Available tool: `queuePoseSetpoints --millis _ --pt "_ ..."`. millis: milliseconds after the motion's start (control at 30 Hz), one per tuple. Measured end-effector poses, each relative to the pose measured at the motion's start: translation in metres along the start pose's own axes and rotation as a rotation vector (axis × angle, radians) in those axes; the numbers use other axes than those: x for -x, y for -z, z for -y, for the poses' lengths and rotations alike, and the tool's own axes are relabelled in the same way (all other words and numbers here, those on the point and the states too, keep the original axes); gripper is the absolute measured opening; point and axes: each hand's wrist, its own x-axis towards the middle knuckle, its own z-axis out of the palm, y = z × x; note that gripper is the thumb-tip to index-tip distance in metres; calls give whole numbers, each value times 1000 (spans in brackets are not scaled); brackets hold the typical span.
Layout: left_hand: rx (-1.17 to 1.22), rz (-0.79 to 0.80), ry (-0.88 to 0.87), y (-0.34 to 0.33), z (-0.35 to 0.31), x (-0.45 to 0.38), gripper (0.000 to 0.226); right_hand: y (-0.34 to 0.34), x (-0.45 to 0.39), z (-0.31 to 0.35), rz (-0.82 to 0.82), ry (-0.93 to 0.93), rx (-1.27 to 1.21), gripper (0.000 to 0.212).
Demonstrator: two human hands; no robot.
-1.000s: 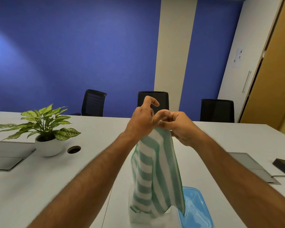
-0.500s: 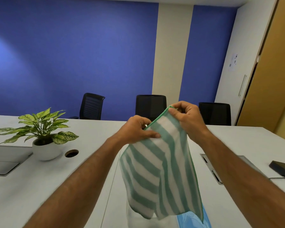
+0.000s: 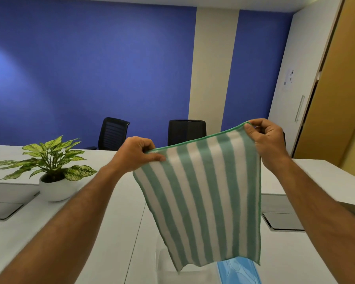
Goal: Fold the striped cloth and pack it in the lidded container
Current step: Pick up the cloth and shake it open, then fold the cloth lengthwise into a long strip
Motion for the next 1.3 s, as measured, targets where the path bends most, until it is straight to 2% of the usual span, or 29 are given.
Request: queuePoseSetpoints --millis 167,267,433,533,700,900,1067,1300 --pt "32 -161 -35 12 11 1 32 11 -4 3 -26 -47 1 15" --pt "73 -220 4 14 15 1 30 16 -5 2 -13 -56 -3 9" --pt "494 -269 152 17 10 -2 13 24 -8 -2 44 -91 -16 5" --pt "610 -271 198 20 10 -3 4 30 -10 -4 76 -99 -13 4" --pt "633 -372 291 16 6 -6 7 32 -12 -8 40 -119 23 2" --pt "486 -502 428 -6 -11 -18 18 10 -14 -15 -143 -196 163 4" --pt "378 -488 422 -31 -39 -24 24 -19 -4 -11 -123 -238 153 15" --pt "560 -346 422 -68 -83 -19 22 -65 21 3 14 -238 77 13"
